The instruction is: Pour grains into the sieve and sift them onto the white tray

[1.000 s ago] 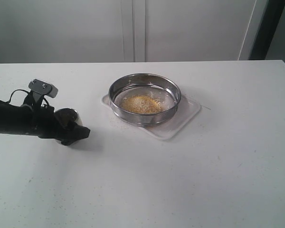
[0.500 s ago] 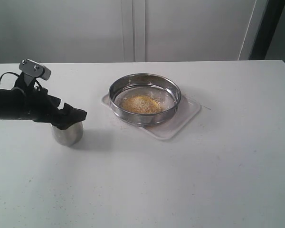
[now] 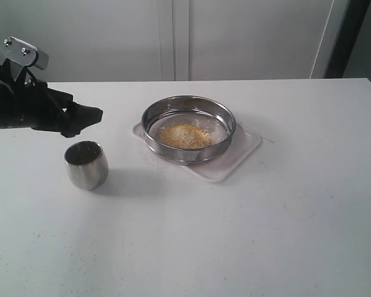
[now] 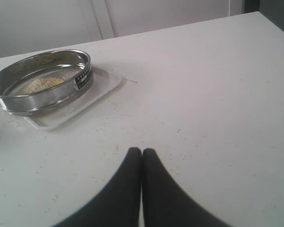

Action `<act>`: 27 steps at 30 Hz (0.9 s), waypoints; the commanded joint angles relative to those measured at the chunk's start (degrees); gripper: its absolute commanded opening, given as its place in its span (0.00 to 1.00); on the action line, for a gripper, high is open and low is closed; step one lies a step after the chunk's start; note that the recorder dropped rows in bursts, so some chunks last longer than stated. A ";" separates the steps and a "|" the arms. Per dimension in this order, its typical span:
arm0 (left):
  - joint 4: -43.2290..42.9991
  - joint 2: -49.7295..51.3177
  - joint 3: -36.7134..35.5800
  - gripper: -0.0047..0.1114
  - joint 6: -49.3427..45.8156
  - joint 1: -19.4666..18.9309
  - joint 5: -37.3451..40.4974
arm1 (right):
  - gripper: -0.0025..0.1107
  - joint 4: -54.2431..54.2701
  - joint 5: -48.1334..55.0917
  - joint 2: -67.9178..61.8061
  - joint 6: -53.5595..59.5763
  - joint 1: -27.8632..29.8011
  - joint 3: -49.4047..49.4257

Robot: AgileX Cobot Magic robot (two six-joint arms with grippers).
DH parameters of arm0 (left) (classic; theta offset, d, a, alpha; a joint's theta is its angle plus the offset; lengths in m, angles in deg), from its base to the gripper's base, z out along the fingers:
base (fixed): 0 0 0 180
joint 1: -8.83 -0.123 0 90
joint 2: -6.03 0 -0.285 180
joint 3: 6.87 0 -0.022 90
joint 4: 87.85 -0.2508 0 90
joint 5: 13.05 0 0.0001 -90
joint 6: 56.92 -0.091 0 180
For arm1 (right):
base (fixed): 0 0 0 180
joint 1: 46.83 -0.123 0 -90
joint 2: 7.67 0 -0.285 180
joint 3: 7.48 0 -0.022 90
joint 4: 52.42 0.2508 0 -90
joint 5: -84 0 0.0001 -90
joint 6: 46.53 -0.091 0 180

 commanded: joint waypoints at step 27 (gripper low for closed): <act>-64.00 -5.03 4.80 0.04 69.16 0.11 6.23 | 0.02 -0.38 -0.84 0.24 -0.07 -0.10 0.39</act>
